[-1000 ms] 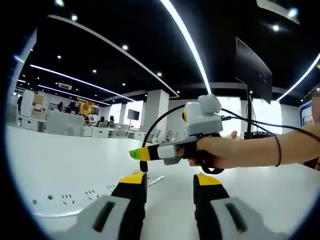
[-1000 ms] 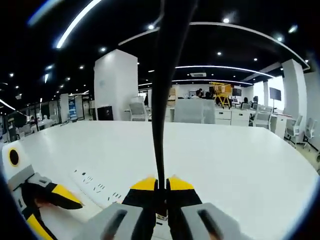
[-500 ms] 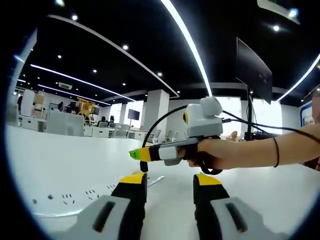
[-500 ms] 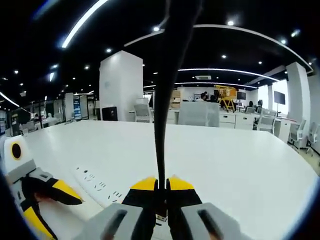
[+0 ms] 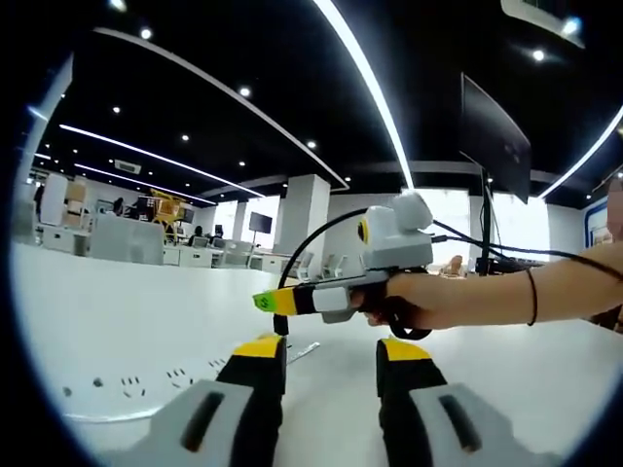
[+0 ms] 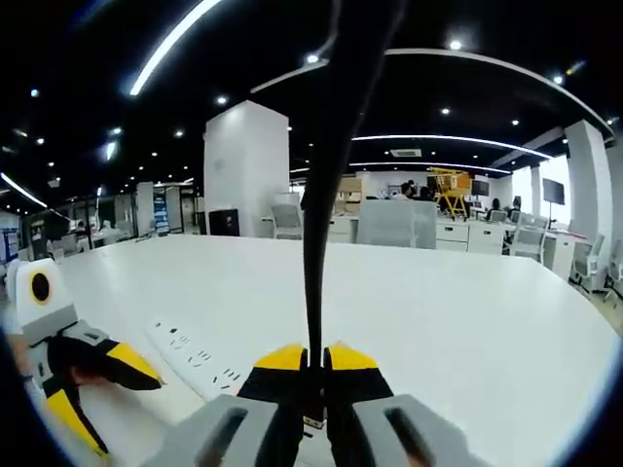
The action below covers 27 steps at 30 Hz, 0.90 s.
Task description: Find the data cable on the table. Grasp the USB connector end of the cable and insert it into the USB port on the table
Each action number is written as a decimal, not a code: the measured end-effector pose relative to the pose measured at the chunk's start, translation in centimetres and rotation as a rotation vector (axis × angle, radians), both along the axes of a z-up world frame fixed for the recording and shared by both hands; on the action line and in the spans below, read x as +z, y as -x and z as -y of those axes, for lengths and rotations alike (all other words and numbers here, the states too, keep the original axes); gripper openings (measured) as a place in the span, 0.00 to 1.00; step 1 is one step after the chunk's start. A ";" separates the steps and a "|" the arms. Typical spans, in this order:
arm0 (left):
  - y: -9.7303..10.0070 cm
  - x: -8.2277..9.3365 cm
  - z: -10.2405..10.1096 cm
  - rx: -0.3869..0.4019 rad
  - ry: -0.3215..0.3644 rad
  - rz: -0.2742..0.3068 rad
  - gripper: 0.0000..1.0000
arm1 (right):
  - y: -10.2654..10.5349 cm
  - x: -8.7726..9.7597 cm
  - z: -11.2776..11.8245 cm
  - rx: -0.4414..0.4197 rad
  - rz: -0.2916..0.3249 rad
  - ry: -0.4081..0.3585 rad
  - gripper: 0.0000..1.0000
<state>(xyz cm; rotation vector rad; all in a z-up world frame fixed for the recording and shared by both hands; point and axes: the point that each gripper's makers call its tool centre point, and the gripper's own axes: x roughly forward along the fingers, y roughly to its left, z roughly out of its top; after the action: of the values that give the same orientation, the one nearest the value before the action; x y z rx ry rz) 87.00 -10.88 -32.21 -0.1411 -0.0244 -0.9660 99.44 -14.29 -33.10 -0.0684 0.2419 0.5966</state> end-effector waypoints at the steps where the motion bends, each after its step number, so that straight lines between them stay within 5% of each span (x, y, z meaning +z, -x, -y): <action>1: 0.0 0.0 0.0 0.000 -0.001 0.000 0.37 | 0.0 0.0 0.0 0.002 -0.003 0.009 0.08; 16: 0.0 -0.3 0.0 0.008 -0.016 -0.001 0.38 | 0.6 -0.5 0.5 -0.054 -0.068 -0.044 0.08; 27: -0.2 -0.4 -0.1 0.012 -0.027 -0.002 0.38 | 0.5 -0.8 0.6 -0.056 -0.075 0.000 0.08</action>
<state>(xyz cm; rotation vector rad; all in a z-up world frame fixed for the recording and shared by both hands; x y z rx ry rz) 87.16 -10.76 -32.63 -0.1173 -0.0104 -0.9541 98.94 -14.85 -33.89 -0.0395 0.3158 0.5437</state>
